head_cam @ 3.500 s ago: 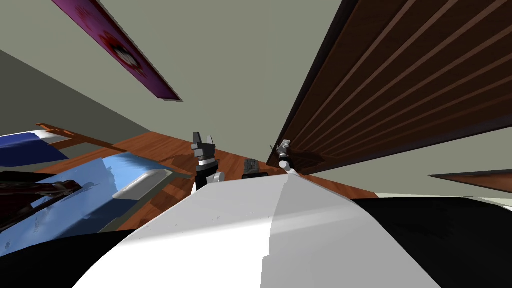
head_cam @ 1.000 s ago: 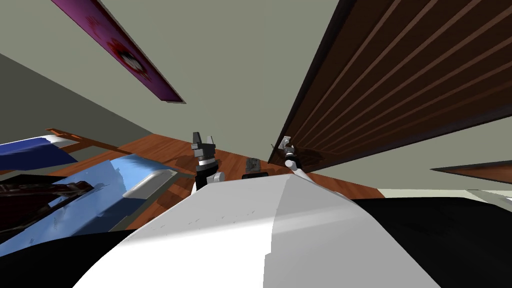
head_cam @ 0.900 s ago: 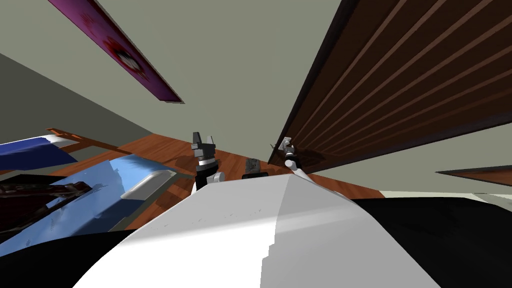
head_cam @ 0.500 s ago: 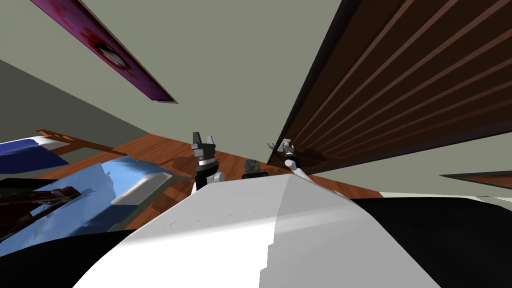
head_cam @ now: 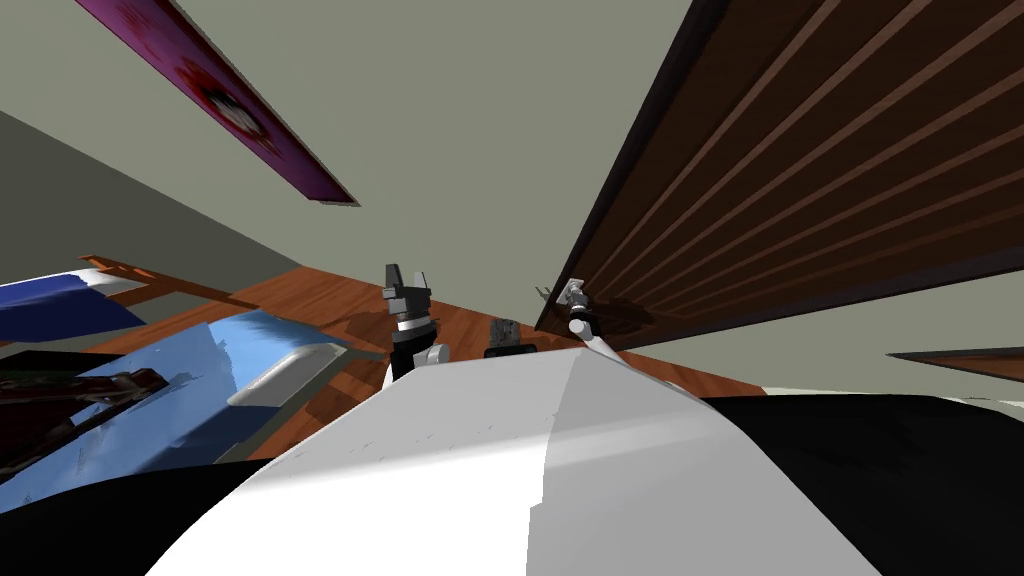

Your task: Pull the door open

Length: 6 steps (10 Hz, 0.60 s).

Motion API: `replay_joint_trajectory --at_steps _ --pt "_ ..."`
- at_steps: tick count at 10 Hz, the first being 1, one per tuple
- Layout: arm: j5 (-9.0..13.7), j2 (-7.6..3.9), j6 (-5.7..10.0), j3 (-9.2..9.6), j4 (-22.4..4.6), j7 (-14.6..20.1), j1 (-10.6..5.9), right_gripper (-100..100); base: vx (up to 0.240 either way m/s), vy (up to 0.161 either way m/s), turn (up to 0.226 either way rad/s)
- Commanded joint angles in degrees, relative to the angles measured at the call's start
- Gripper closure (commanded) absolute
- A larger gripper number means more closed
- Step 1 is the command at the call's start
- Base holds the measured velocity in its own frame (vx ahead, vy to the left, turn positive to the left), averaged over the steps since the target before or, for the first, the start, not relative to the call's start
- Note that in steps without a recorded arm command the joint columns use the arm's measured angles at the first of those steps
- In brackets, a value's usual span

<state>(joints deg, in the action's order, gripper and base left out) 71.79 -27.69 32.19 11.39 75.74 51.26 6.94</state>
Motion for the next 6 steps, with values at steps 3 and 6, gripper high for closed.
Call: replay_joint_trajectory --at_steps 3,6 --pt "-0.26 -1.04 0.12 0.98 0.60 1.04 0.44 100 -0.105 -0.022 0.084" --pt "-0.65 -2.66 0.28 2.48 1.53 2.67 1.13 100 -0.198 -0.027 0.123"
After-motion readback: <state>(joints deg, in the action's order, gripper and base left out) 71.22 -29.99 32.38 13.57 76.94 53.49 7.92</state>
